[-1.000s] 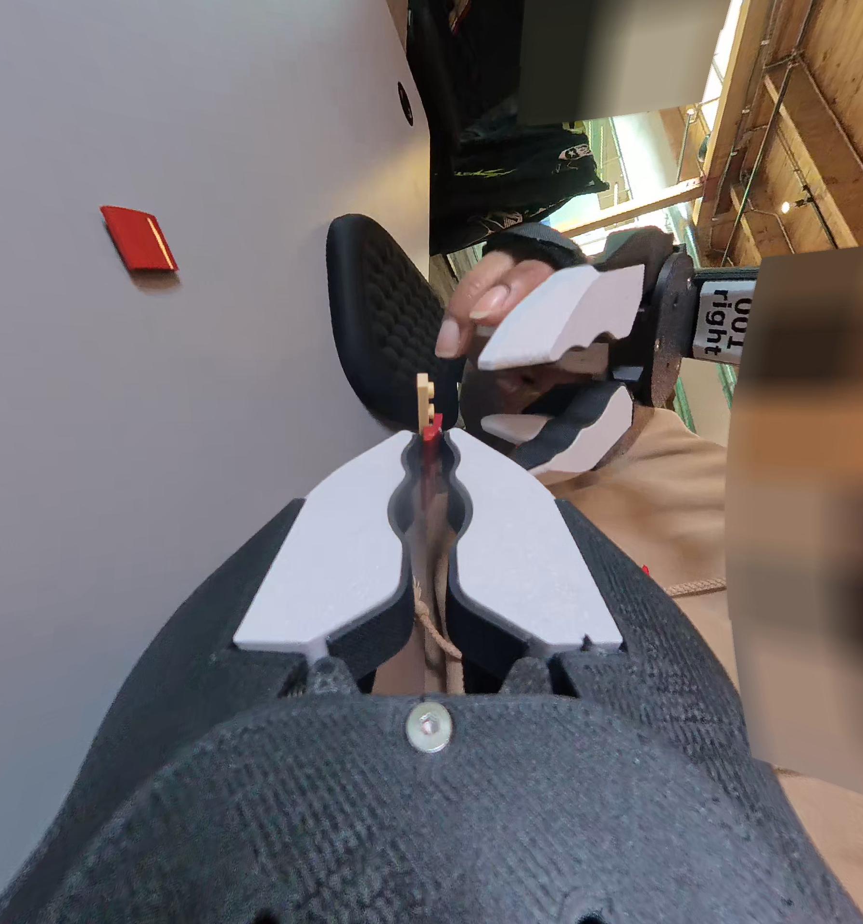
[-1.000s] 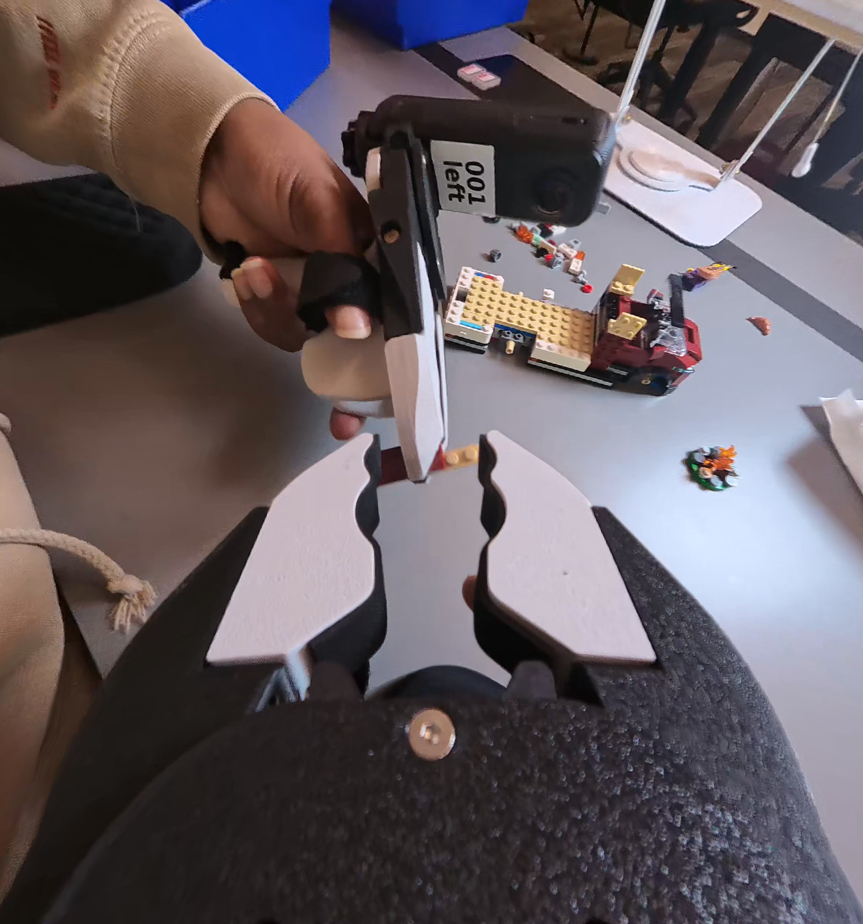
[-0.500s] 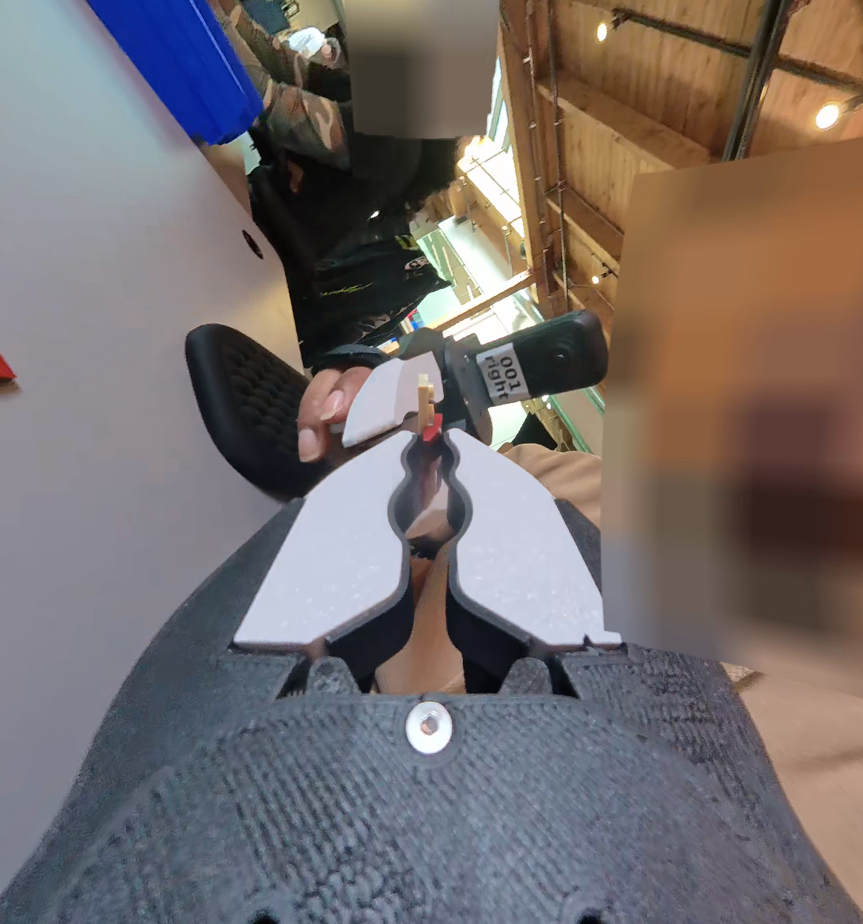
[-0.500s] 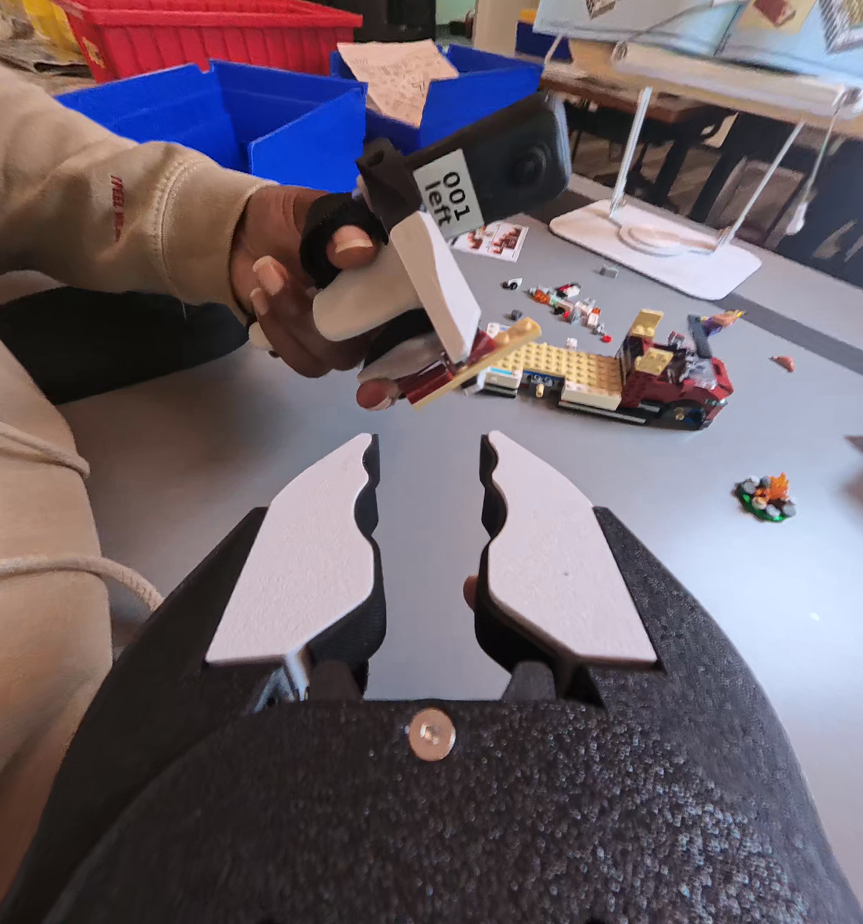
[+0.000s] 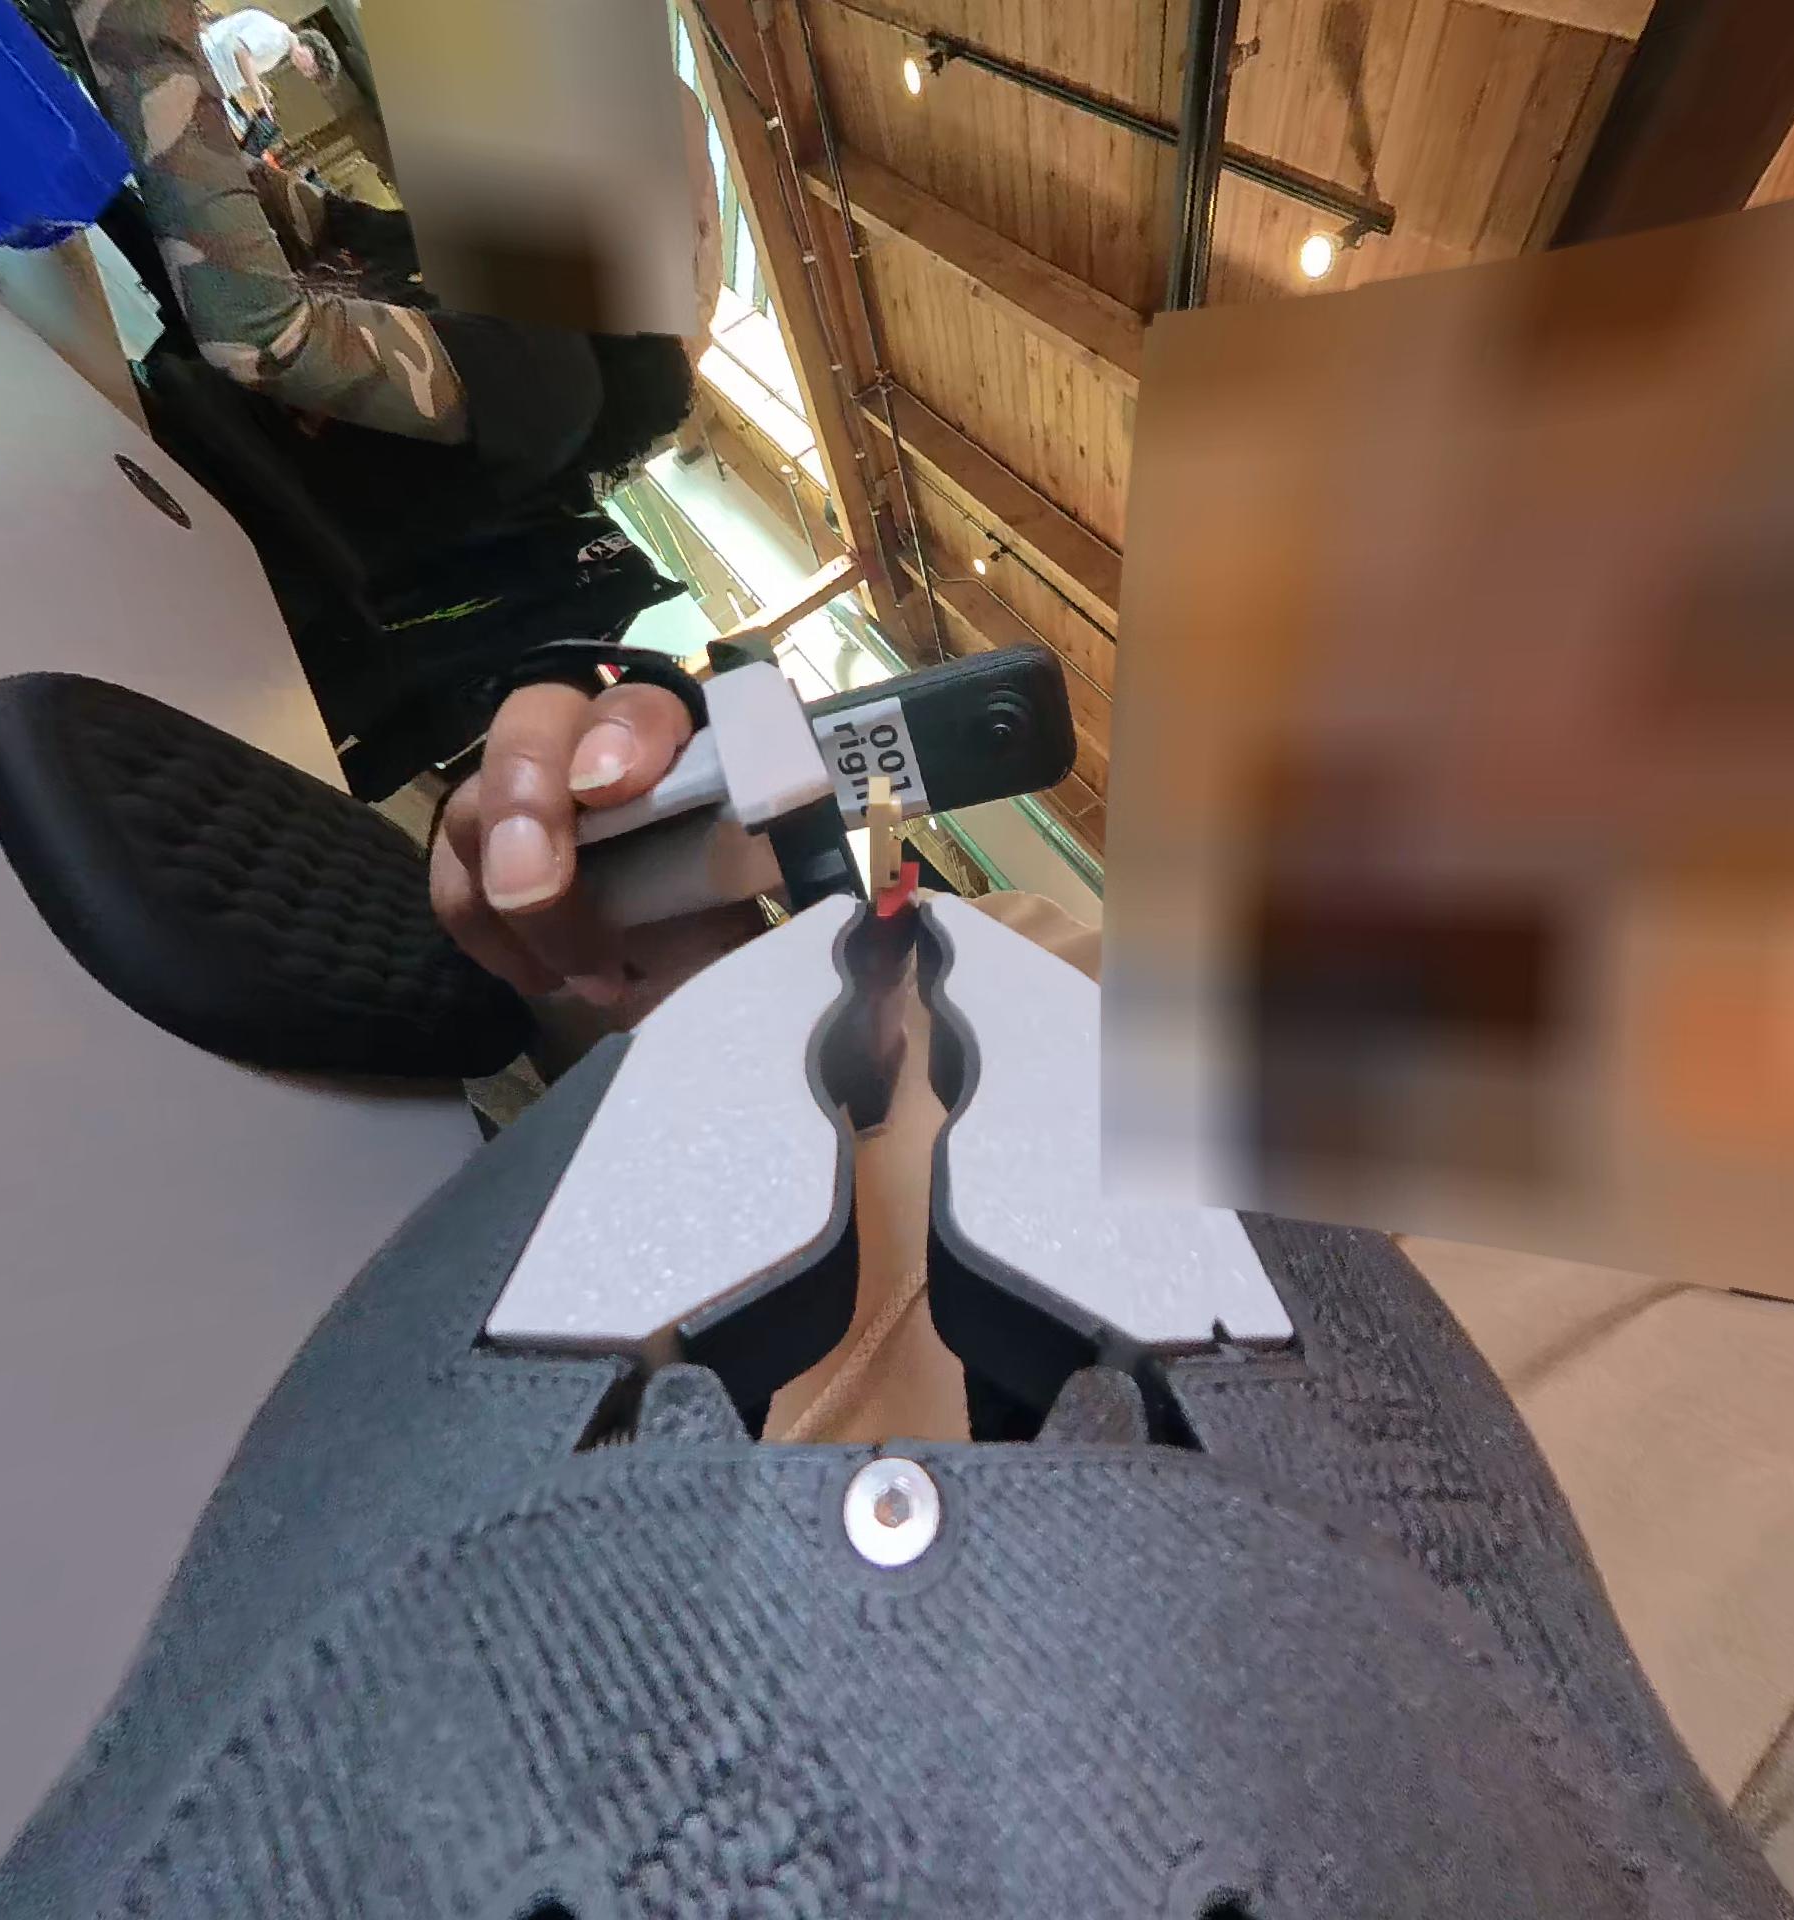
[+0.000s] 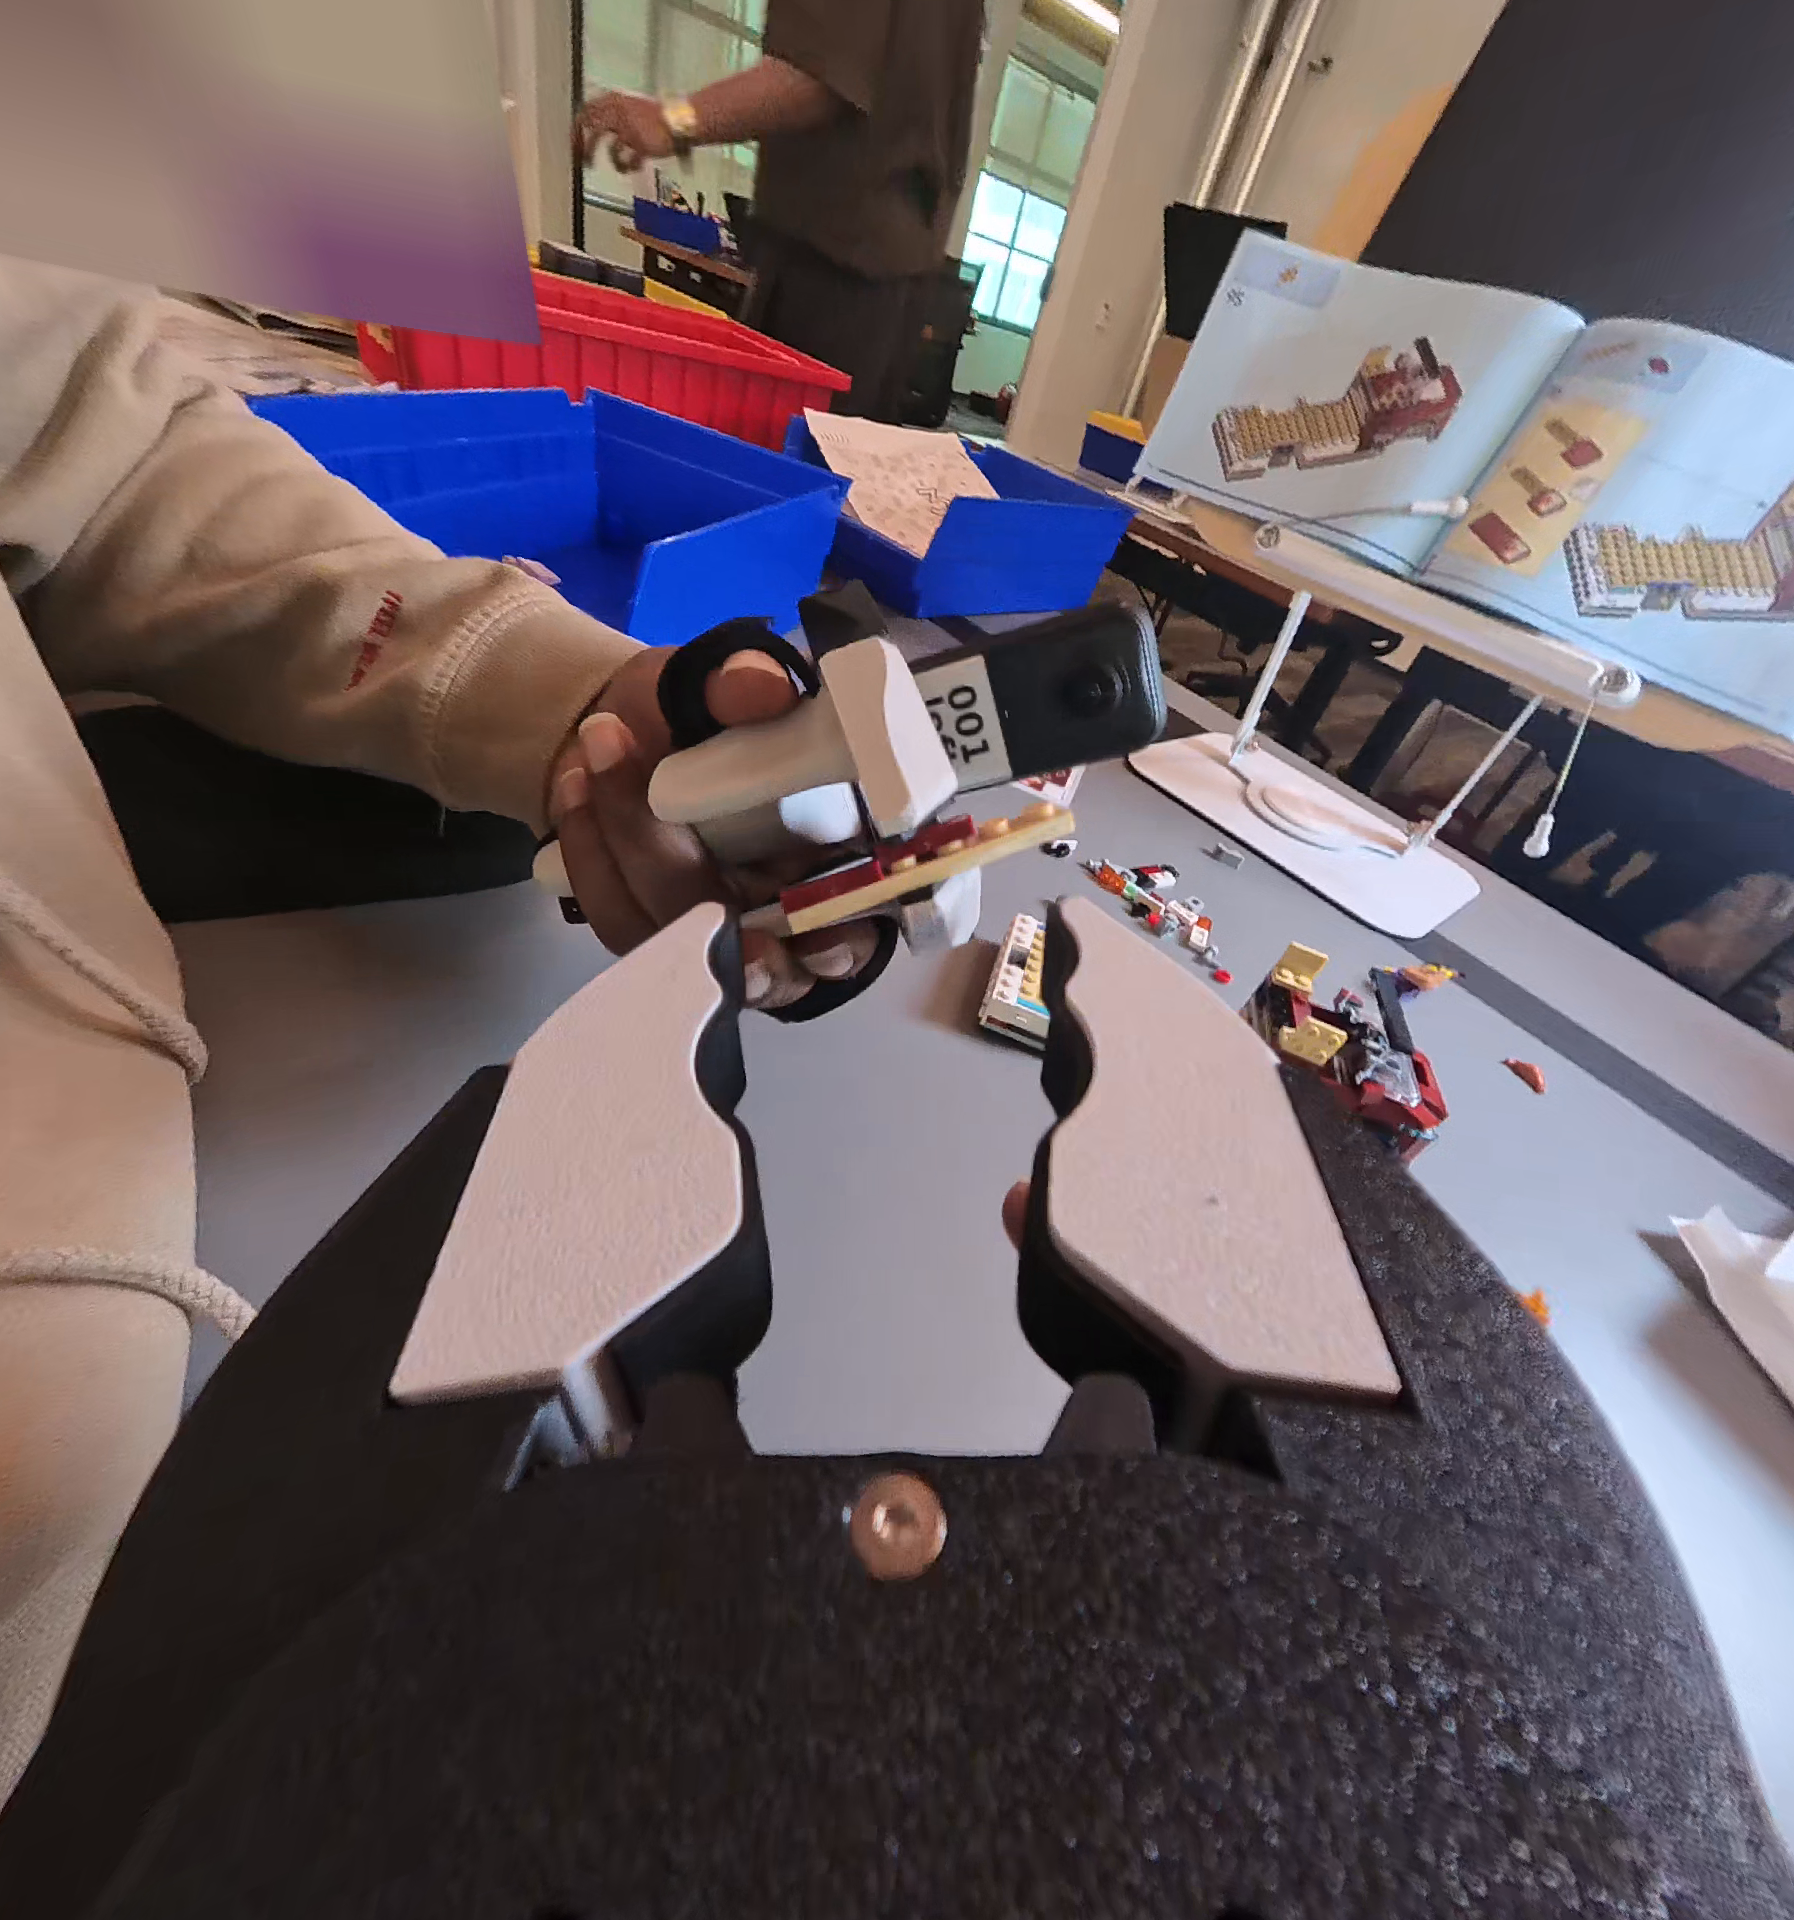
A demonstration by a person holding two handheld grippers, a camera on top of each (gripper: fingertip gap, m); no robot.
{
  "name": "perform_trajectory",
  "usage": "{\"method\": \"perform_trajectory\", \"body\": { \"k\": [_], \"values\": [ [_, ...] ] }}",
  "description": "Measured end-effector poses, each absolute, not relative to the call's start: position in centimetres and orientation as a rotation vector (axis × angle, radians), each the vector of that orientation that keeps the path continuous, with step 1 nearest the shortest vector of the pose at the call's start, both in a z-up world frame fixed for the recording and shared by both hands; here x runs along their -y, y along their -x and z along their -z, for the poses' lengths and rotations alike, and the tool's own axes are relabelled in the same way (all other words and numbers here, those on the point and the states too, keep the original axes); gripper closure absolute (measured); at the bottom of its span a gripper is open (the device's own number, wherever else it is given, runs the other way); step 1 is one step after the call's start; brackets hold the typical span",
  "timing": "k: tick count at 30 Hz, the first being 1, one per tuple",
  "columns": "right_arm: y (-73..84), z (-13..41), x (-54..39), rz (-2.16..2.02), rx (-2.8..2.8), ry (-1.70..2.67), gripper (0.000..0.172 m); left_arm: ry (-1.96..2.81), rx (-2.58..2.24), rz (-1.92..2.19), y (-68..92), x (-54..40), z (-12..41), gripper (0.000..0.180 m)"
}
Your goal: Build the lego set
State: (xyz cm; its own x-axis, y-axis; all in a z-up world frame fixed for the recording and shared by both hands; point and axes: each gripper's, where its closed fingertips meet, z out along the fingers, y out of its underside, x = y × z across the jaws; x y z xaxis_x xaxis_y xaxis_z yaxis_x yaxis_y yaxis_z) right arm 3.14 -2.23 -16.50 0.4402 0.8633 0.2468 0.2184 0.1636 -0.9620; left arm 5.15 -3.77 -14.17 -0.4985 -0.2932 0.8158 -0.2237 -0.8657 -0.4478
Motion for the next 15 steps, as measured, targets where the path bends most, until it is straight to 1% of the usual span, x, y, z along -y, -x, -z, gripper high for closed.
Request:
{"method": "perform_trajectory", "body": {
  "k": [3,6,15],
  "values": [
    [-3.1,16.3,2.3,-0.575,1.111,1.314,0.113,1.554,-0.836,2.584,-5.3,4.4,14.4,0.172],
    [-3.0,16.4,2.5,-0.544,1.172,1.266,0.116,1.581,-0.872,2.569,-5.6,4.8,14.9,0.172],
    [-3.1,17.4,2.2,-0.639,1.15,1.274,0.116,1.674,-0.799,2.568,-6.0,4.5,16.1,0.174]
  ]
}}
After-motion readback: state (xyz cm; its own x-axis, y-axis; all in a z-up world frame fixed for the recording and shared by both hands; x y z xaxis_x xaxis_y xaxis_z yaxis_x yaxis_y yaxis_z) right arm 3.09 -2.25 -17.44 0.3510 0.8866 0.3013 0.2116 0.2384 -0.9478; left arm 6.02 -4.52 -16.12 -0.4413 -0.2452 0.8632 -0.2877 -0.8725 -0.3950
